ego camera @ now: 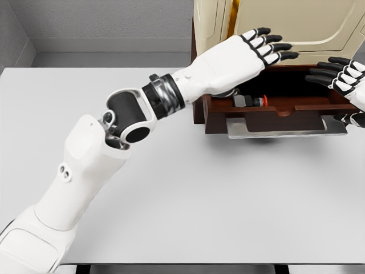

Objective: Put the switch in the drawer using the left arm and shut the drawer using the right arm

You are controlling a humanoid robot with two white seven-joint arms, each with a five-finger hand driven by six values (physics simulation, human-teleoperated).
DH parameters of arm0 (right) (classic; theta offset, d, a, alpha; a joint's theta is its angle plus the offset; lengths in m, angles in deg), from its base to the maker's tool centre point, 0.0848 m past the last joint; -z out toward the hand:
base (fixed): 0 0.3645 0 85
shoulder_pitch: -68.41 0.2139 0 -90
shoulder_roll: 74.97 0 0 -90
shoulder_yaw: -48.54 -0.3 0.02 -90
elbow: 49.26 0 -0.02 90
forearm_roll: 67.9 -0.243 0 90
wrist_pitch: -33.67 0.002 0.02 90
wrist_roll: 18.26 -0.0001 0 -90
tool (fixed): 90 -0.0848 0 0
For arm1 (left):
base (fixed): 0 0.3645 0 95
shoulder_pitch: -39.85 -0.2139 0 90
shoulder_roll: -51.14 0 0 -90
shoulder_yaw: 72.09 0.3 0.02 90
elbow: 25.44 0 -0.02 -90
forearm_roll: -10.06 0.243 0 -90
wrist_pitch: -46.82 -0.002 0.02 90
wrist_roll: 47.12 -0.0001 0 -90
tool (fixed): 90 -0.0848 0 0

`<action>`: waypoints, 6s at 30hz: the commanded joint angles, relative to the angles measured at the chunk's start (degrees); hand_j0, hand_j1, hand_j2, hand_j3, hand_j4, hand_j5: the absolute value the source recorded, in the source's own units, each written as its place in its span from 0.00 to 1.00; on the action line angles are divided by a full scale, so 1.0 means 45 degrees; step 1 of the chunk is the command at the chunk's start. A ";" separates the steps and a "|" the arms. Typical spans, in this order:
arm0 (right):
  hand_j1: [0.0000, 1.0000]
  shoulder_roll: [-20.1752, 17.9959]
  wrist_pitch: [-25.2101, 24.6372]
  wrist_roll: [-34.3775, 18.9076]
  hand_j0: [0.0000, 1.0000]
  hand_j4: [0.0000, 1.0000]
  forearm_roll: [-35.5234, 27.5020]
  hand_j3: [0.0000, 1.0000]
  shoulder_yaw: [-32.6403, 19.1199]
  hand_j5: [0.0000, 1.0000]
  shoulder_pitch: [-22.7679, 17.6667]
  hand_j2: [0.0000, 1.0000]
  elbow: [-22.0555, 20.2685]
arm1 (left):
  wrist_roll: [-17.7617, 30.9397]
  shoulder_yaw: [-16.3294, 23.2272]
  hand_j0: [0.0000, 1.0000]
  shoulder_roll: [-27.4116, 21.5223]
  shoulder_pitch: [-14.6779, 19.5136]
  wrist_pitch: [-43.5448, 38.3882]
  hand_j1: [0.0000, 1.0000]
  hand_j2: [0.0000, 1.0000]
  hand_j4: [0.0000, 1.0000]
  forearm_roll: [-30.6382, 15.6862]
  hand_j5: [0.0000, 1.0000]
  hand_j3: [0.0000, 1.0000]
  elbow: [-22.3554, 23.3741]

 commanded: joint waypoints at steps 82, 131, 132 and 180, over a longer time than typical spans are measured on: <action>0.20 0.1815 0.0012 -0.0051 0.20 0.20 0.0559 0.20 0.0195 0.20 0.0000 0.20 0.1983 | 0.0010 -0.9297 1.00 -0.5036 -0.7696 0.3497 1.00 1.00 1.00 -0.6011 1.00 1.00 0.0837; 0.25 0.0916 0.0012 -0.0207 0.25 0.25 0.0344 0.25 0.1757 0.25 0.1680 0.25 0.1631 | 0.0010 -0.9531 1.00 -0.5055 -0.7793 0.3497 1.00 1.00 1.00 -0.6011 1.00 1.00 0.0818; 0.26 0.0935 0.0012 -0.0207 0.26 0.26 0.0344 0.26 0.1777 0.26 0.1582 0.26 0.1631 | 0.0010 -0.9570 1.00 -0.5055 -0.7793 0.3497 1.00 1.00 1.00 -0.6011 1.00 1.00 0.0818; 0.29 0.3650 0.0012 -0.0441 0.29 0.29 0.1281 0.29 0.2949 0.29 0.2871 0.29 0.2549 | 0.0010 -0.9570 1.00 -0.5055 -0.7793 0.3497 1.00 1.00 1.00 -0.6011 1.00 1.00 0.0818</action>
